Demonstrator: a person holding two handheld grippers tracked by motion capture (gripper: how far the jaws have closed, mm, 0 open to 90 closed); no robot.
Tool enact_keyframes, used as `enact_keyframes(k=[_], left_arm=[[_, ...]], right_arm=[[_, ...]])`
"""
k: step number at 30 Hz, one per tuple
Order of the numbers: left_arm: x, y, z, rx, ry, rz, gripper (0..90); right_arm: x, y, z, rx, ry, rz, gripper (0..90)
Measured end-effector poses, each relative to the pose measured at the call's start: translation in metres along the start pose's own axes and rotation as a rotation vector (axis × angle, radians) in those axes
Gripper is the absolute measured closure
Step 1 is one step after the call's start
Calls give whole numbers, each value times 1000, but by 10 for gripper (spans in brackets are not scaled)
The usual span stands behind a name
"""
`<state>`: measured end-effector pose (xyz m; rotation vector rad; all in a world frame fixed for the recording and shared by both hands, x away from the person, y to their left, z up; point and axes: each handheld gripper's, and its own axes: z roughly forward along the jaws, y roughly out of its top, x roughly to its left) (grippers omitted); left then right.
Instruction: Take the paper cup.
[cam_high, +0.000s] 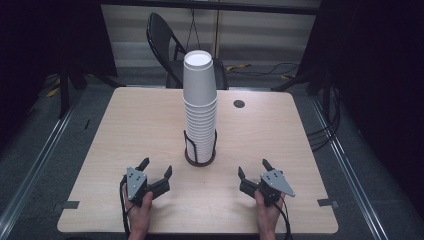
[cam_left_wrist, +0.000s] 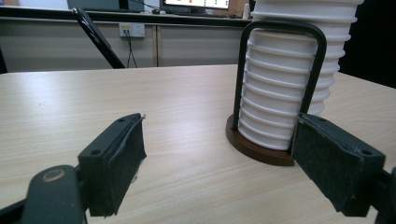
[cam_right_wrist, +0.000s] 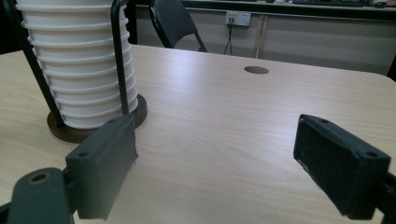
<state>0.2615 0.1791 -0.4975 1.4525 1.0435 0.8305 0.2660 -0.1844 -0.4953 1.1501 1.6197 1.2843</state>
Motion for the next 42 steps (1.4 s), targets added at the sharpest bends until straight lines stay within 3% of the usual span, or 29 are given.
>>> enact_keyframes(k=[11,17,18,21,24,31,37,42], left_arm=[[-1,0,0,-2,-1,-1,170],[0,0,0,-1,-2,6,170],[0,0,0,-2,-2,6,170],[0,0,0,-4,-6,3,170],[0,0,0,-10,-13,3,175],[0,0,-1,-10,-13,-2,163],[1,0,-1,-11,-14,-2,163],[0,0,-1,-11,-14,-1,162]], right_arm=[[-2,0,0,14,45,20,133],[2,2,4,43,35,0,140],[1,2,4,36,63,5,134],[1,4,4,31,59,15,134],[1,11,6,33,96,52,134],[4,27,6,4,135,58,149],[4,41,10,-11,198,63,160],[7,54,10,-36,238,43,184]])
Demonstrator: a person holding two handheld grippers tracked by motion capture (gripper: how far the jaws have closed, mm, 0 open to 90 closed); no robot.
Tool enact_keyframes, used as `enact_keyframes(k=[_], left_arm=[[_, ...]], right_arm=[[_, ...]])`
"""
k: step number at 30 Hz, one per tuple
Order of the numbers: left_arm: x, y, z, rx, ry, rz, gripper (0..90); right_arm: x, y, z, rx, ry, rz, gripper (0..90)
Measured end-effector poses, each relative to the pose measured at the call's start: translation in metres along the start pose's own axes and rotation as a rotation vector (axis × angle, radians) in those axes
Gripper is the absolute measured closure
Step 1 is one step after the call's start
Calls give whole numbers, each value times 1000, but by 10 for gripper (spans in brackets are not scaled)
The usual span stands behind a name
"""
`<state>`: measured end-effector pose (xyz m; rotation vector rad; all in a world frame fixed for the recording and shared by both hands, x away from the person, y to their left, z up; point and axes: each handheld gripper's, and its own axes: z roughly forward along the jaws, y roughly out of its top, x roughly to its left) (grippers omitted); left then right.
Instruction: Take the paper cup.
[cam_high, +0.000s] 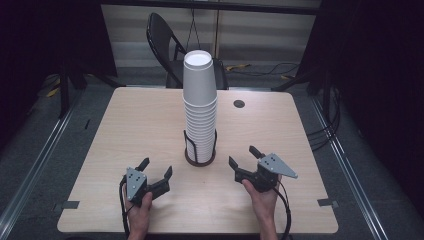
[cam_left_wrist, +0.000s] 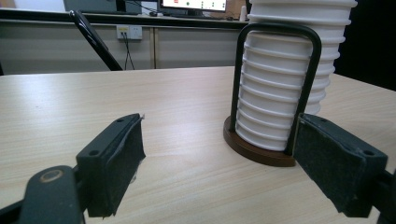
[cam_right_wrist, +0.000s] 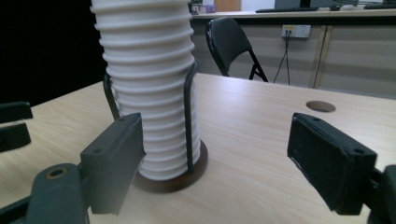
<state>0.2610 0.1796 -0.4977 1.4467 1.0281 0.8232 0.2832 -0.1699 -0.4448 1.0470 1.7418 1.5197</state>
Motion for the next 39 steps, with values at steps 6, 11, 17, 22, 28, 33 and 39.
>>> enact_keyframes(k=[6,11,17,22,28,33,39], left_arm=[[0,0,0,0,0,0,162],[0,0,0,-1,-1,0,162],[0,0,0,-1,0,0,162],[0,0,0,-1,-1,1,162],[0,0,0,-1,-1,1,163],[0,0,0,-1,0,0,163],[1,0,0,0,-2,0,163]], right_arm=[[3,19,4,-7,40,-17,184],[6,29,7,-13,61,-18,166],[9,39,10,-26,91,-24,154],[11,55,13,-37,126,-20,134],[14,76,19,-37,161,-26,139],[17,88,24,-44,185,-37,144],[20,108,32,-49,212,-54,131]])
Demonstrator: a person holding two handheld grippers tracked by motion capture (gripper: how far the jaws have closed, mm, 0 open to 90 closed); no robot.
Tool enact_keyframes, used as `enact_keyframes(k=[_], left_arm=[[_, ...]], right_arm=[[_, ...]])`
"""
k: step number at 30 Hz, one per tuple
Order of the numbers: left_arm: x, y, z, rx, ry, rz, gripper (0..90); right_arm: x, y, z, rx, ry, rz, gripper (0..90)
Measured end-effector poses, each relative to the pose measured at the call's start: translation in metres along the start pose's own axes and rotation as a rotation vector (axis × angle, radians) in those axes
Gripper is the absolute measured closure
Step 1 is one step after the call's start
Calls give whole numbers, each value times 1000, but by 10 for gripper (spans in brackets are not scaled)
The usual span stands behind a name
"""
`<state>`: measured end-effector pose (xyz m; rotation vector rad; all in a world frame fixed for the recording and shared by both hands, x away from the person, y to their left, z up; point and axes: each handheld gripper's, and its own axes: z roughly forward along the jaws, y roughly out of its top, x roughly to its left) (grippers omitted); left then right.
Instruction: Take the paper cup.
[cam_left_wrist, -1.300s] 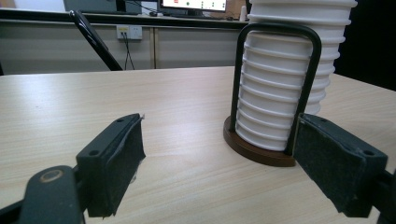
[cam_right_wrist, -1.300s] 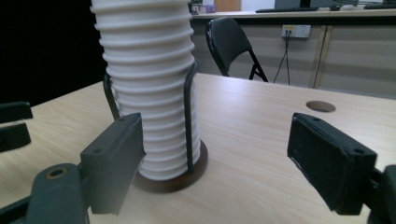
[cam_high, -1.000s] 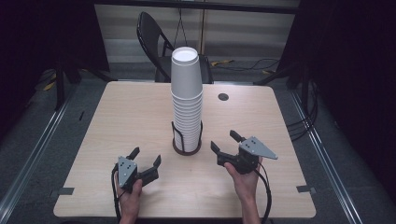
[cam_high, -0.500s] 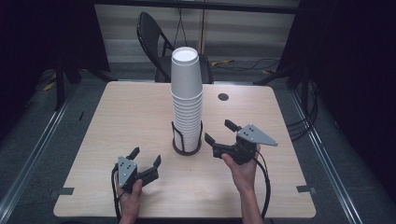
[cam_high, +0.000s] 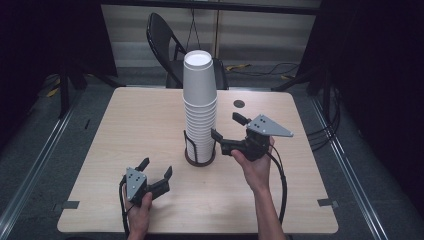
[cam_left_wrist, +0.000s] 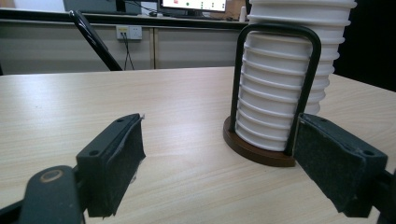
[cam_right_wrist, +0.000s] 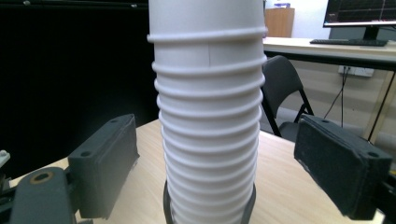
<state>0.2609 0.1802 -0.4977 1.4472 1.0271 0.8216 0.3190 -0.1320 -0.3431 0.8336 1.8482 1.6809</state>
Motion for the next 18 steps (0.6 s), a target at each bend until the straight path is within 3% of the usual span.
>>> enact_keyframes(k=[18], left_arm=[[0,0,0,-2,1,1,163]], right_arm=[[-4,41,20,-17,53,-22,131]])
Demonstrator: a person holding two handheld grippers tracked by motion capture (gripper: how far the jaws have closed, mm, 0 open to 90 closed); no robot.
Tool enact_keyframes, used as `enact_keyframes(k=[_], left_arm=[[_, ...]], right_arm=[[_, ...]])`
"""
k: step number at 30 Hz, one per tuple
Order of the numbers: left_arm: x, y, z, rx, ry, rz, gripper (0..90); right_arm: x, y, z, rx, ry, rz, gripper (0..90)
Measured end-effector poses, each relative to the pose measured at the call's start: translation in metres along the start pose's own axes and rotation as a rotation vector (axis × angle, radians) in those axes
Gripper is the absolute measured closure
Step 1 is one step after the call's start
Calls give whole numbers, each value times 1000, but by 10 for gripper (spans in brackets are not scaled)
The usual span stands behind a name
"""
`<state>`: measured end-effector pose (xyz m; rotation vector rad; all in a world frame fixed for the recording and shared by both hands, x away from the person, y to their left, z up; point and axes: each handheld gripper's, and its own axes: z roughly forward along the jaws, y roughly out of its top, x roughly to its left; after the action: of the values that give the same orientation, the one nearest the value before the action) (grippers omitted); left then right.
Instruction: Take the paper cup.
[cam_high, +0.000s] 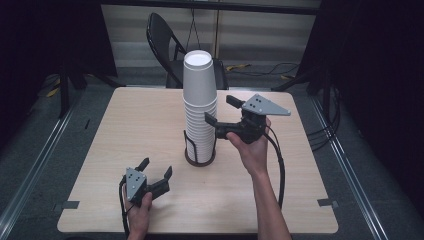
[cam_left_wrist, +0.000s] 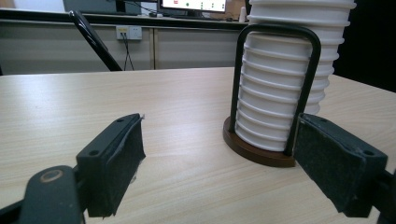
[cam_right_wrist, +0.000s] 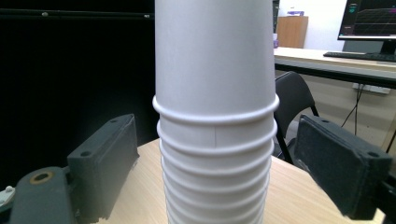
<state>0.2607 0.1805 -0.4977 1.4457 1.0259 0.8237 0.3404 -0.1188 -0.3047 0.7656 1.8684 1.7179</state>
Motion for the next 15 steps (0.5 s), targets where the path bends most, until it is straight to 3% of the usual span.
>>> enact_keyframes(k=[15], left_arm=[[0,0,0,-3,-6,-8,163]], right_arm=[[-6,32,24,-7,53,-11,127]])
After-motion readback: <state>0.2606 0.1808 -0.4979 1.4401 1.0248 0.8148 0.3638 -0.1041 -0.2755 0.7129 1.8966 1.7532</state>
